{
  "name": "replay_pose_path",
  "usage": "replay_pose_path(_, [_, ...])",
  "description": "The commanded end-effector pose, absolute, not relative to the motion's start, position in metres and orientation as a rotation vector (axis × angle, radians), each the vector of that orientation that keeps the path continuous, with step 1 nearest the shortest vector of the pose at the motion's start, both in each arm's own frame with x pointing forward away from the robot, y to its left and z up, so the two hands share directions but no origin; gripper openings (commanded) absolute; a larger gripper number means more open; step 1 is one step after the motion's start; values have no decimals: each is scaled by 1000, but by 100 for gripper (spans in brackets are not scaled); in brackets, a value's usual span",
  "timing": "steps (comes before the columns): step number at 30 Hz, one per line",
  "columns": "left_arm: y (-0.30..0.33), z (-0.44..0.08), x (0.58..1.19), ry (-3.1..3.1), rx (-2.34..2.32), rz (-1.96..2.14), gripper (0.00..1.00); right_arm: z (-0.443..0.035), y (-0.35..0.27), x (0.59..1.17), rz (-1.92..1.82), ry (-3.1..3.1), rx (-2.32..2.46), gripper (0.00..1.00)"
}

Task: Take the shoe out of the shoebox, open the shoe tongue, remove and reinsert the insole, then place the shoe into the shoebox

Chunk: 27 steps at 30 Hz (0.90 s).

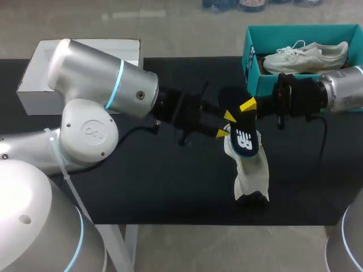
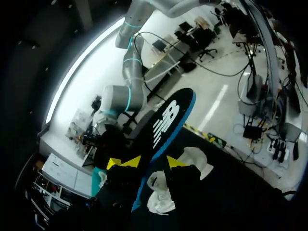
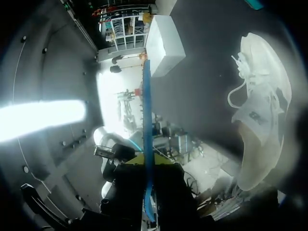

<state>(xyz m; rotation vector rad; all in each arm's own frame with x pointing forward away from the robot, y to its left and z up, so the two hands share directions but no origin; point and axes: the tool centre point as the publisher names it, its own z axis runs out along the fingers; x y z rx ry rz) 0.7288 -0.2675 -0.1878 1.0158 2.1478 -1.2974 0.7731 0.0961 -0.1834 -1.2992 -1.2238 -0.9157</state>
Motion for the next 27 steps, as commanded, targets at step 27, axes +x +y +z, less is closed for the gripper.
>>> replay_pose_path(27, [-203, -166, 754, 2485, 1022, -1278, 100, -184, 97, 773, -918, -1223, -1302, 0])
